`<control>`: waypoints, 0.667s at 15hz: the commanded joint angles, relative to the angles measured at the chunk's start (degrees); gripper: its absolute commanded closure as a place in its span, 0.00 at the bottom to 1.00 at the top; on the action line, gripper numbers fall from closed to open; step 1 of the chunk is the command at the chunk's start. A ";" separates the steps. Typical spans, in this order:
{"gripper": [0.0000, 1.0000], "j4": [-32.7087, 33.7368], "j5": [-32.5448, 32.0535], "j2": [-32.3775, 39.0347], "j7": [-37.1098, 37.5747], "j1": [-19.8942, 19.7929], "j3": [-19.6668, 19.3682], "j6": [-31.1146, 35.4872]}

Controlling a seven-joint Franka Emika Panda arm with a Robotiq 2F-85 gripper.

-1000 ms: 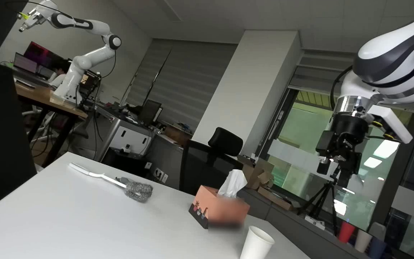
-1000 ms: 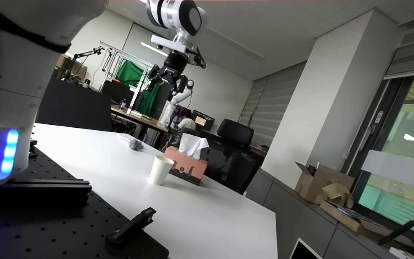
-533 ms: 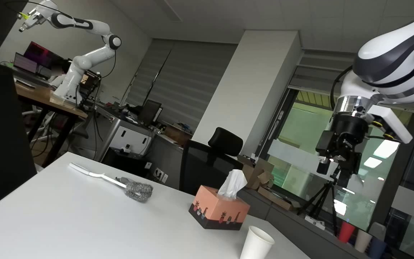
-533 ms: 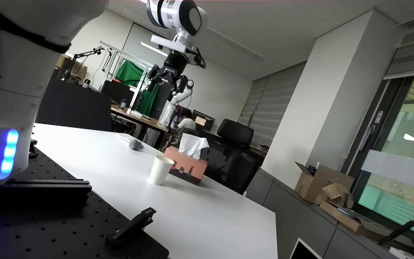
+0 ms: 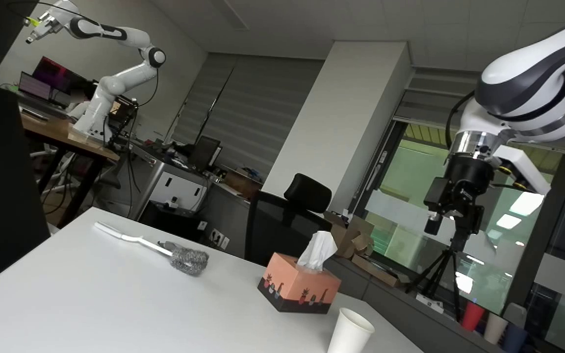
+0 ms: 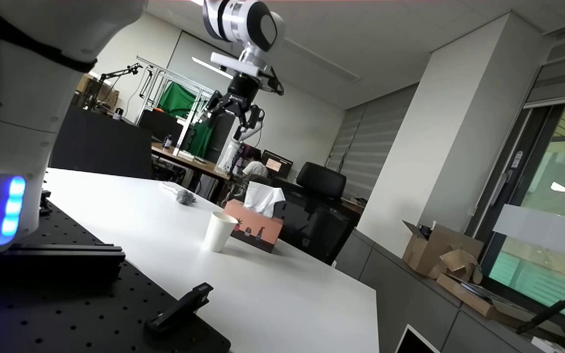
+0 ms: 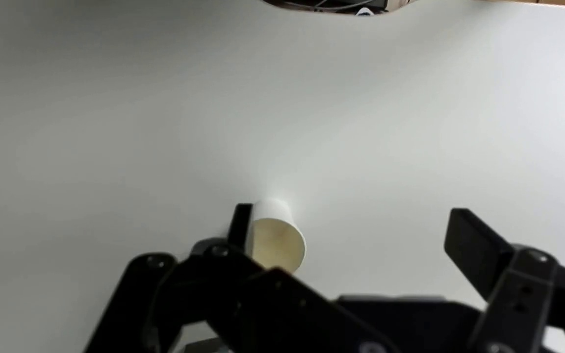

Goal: Pull out a tissue from the box and put it on the table

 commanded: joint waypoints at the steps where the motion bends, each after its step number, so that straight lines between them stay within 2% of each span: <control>1: 0.00 9.76 -1.86 9.87 0.20 -0.84 -0.22 1.88; 5: 0.00 22.26 -0.75 21.24 0.16 -2.51 -1.60 4.10; 10: 0.00 39.16 -2.01 35.12 5.47 -3.56 -2.23 8.69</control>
